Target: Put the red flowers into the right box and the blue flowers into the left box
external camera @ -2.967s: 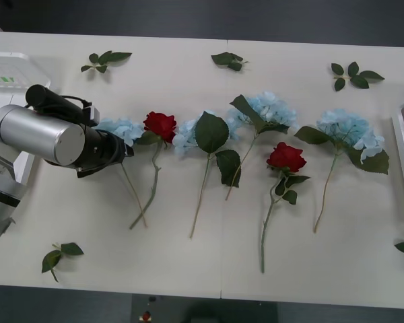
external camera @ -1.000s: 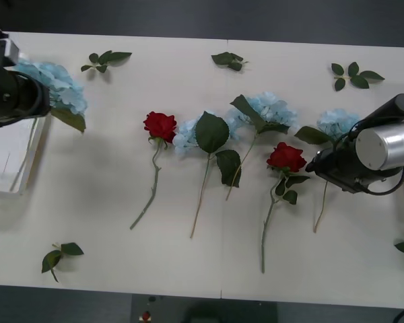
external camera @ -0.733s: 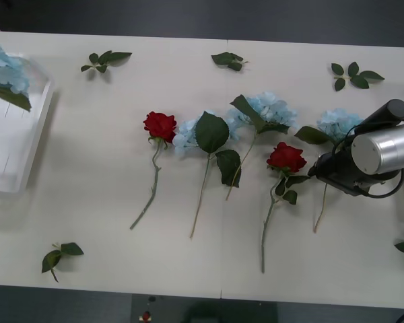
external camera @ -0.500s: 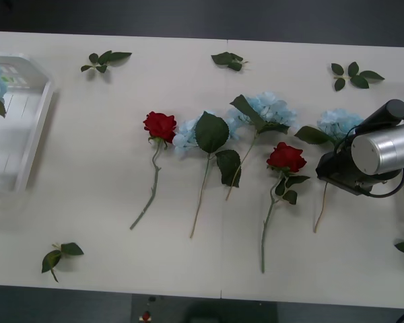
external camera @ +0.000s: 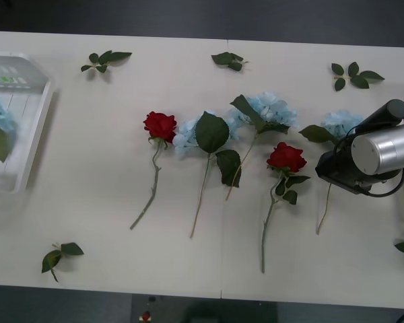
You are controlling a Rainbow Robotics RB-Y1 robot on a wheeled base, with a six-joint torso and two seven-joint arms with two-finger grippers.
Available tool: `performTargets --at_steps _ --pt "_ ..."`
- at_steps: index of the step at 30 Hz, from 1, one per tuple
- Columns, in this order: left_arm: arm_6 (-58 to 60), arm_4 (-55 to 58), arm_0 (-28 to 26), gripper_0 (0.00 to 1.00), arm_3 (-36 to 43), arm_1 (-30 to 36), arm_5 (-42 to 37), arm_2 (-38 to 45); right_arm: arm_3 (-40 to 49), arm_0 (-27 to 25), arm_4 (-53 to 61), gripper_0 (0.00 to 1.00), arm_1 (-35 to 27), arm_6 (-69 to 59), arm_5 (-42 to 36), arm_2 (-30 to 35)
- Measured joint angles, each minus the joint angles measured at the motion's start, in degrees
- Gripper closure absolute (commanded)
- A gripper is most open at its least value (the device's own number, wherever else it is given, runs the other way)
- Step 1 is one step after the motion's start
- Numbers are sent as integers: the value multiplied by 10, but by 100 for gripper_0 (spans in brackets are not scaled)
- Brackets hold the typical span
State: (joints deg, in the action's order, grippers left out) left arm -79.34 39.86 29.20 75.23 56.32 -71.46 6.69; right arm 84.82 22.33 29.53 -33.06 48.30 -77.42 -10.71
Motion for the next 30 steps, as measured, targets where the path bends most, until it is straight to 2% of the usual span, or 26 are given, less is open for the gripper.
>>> performTargets --at_steps 10,15,19,23,26,30 --pt "-1 68 0 0 36 0 10 0 60 0 -5 100 -1 28 -23 13" --pt "0 129 -4 0 91 0 10 0 110 0 29 100 -1 163 -67 74" --pt "31 154 -23 0 158 0 10 0 145 0 69 100 -1 213 -82 120" --pt "126 155 -54 0 240 -6 10 -3 166 0 149 100 -1 321 -82 161" --pt "141 150 -61 0 273 -17 10 -20 168 0 218 100 -1 402 -82 186" --pt "156 139 -61 0 302 -37 30 -65 168 3 344 100 -1 408 -82 215"
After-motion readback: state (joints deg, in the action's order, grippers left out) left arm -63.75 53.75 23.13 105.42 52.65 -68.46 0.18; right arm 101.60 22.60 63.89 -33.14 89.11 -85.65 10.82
